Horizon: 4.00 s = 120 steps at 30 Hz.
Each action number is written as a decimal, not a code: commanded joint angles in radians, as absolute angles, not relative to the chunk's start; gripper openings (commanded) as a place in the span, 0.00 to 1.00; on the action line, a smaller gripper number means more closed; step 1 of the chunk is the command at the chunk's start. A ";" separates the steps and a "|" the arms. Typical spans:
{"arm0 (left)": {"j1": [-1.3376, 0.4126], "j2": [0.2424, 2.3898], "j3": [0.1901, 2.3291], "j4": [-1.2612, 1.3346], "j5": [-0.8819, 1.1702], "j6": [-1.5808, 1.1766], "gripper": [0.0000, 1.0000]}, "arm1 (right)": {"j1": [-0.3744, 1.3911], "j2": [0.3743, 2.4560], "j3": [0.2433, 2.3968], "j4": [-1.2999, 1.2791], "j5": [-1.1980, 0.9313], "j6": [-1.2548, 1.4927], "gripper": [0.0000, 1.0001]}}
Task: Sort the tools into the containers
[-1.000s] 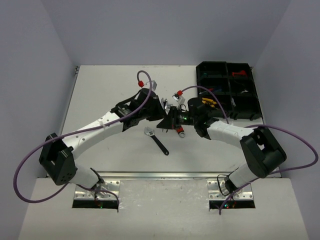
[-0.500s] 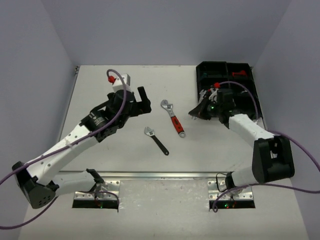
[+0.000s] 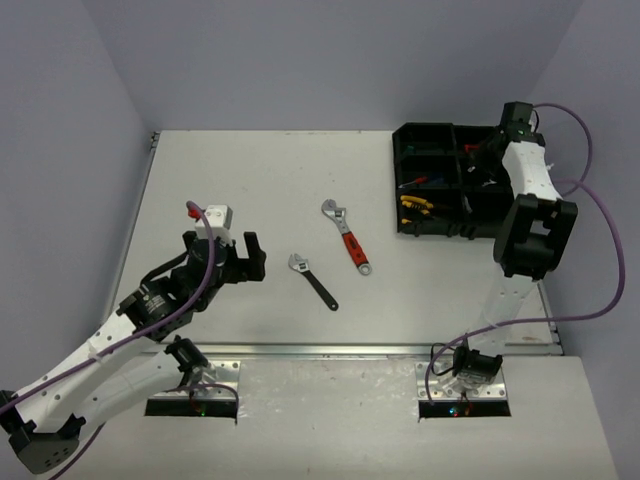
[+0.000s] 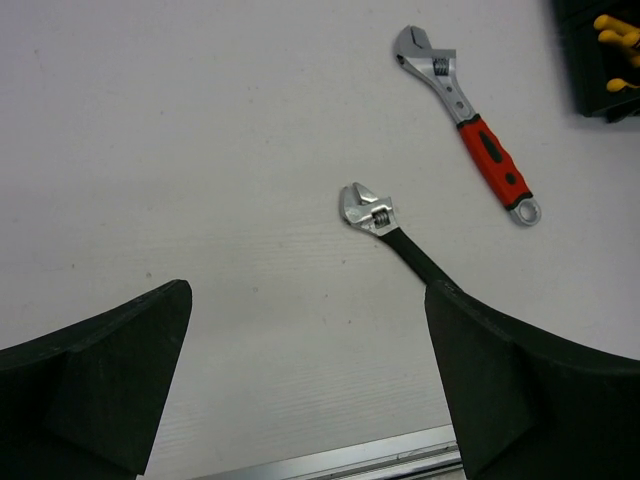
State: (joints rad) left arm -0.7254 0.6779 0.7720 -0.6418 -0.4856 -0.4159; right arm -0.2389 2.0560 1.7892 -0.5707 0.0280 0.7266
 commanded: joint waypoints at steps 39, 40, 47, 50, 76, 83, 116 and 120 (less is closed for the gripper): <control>-0.686 0.714 0.830 -0.740 -0.808 -0.602 1.00 | 0.364 1.772 1.693 -0.709 0.109 0.379 0.99; -0.683 0.712 0.834 -0.745 -0.823 -0.617 1.00 | 0.379 1.775 1.682 -0.718 0.118 0.366 0.99; -0.666 0.619 0.803 -0.676 -0.751 -0.567 1.00 | 0.624 1.858 1.593 -0.711 0.174 0.359 0.99; -0.666 0.605 0.793 -0.660 -0.723 -0.539 1.00 | 0.721 1.918 1.589 -0.713 0.160 0.377 0.99; -0.666 0.677 0.782 -0.614 -0.612 -0.465 1.00 | 0.581 2.226 1.897 -0.837 0.054 0.152 0.80; -0.666 0.704 0.785 -0.614 -0.600 -0.457 1.00 | 0.574 2.259 1.972 -0.857 0.029 0.094 0.75; -0.666 0.695 0.779 -0.601 -0.561 -0.439 1.00 | 0.509 2.558 2.112 -1.022 0.008 0.174 0.02; -0.665 0.685 0.778 -0.597 -0.556 -0.437 1.00 | 0.511 2.513 2.104 -1.016 0.004 0.202 0.00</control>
State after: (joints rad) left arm -0.6727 0.7069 0.7834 -0.6468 -0.5640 -0.4488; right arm 0.5129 2.4960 2.1329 -0.9716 0.0208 0.1621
